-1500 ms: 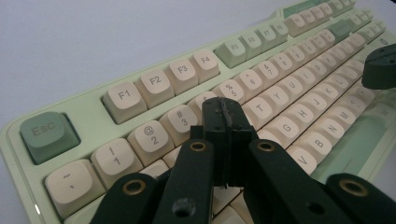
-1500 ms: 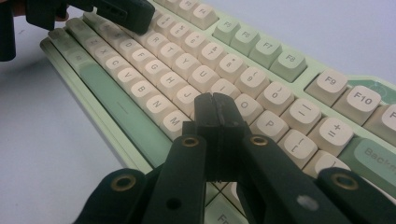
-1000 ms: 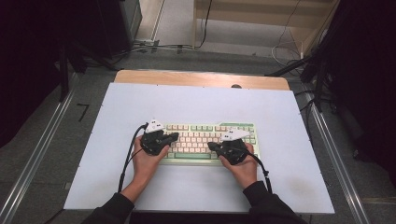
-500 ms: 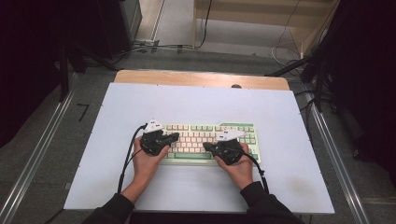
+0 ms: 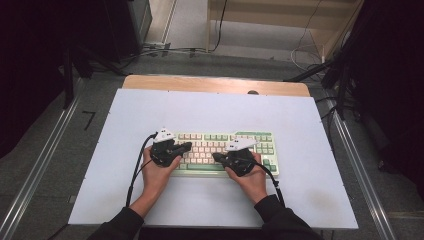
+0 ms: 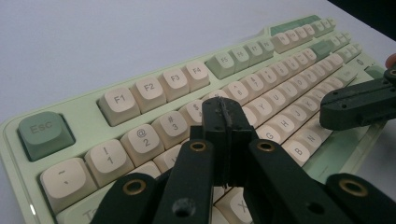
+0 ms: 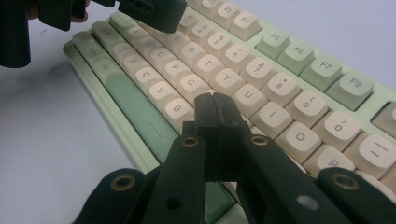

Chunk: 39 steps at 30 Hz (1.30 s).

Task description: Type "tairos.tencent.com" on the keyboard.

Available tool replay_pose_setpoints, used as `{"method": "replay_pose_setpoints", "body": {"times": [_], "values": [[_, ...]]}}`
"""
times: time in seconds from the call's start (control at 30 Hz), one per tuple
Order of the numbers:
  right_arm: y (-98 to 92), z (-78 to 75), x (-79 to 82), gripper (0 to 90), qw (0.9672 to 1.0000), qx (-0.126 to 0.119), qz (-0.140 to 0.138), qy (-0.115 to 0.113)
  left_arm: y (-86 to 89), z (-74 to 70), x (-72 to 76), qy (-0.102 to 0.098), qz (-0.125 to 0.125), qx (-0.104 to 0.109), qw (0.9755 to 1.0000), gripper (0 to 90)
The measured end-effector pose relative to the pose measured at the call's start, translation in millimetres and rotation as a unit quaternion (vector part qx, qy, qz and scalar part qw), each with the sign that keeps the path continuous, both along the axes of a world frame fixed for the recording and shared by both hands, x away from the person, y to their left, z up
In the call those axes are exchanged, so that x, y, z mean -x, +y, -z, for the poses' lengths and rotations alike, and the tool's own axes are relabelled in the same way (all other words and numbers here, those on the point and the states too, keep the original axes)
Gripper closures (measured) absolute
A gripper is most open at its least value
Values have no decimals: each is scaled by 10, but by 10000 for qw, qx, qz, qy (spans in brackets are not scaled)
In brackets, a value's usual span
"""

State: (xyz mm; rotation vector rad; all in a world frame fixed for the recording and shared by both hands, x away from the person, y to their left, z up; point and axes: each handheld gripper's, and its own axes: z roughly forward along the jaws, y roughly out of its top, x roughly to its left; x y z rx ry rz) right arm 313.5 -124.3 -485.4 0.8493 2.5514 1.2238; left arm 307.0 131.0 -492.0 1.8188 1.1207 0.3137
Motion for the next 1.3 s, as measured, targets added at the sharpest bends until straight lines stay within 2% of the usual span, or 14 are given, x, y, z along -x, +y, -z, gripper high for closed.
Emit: {"method": "replay_pose_setpoints", "body": {"times": [1.3], "values": [[105,58,-6,878,9998,150,-116,19,0,-13,10,-10,38,31,10000,900]]}}
